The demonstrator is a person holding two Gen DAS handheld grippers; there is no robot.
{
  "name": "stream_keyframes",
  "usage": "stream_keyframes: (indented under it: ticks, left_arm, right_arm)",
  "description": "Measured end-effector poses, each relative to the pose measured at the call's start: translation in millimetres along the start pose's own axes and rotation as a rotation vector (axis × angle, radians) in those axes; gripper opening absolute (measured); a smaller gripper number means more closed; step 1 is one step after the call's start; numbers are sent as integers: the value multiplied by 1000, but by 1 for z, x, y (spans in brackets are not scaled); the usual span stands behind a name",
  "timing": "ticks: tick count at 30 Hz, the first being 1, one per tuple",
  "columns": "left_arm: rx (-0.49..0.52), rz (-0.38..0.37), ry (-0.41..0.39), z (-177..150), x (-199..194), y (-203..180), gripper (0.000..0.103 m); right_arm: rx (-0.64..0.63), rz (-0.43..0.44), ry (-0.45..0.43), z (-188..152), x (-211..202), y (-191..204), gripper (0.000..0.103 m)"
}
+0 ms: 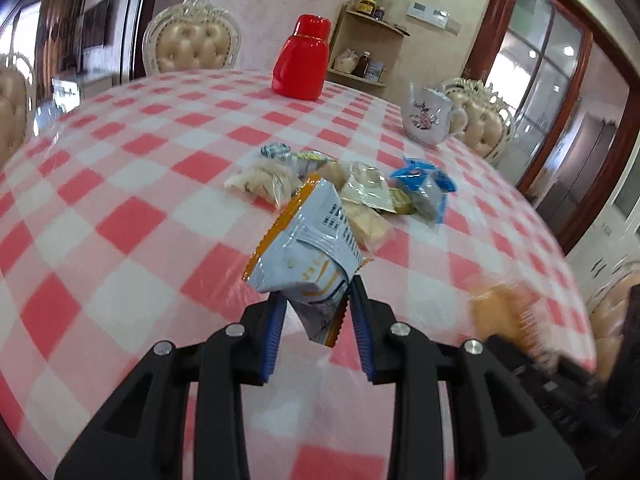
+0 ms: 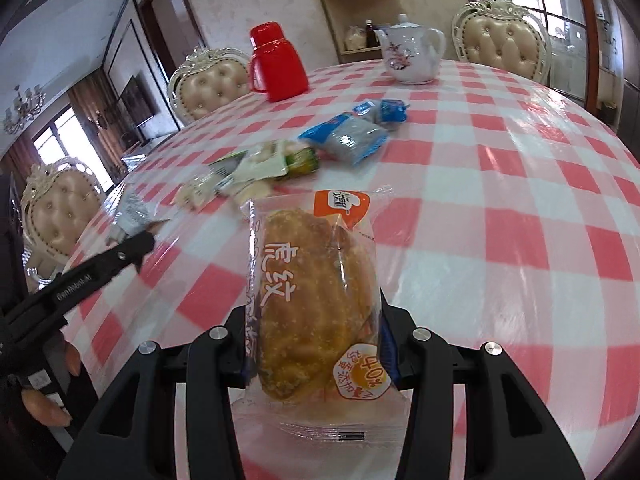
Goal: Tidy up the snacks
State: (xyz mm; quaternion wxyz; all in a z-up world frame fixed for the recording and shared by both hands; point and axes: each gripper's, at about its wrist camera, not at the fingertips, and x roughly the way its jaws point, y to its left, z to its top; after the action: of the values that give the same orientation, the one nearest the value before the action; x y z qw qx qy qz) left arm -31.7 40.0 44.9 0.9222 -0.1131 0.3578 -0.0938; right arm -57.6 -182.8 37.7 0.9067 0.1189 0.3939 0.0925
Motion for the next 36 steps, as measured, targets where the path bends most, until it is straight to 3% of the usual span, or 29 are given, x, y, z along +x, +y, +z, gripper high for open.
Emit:
stream_keyframes:
  ticks: [6,11,29,36]
  left_arm:
    - [21,-4,13,-29,-31,-6,33]
    - [40,-7,42,-52,-53,-4,33]
    - [48,101,-27,-74,-141,36,33]
    - [27,130,-58,-77,-164,54,33]
  right_arm:
    - [-4,83,42,-21,-11,22,45]
    - [-39,101,61,-30,-16,42,45]
    - [-211,229,93,-63,-38,130,45]
    - [-248,236,87,-71,-46,148,45]
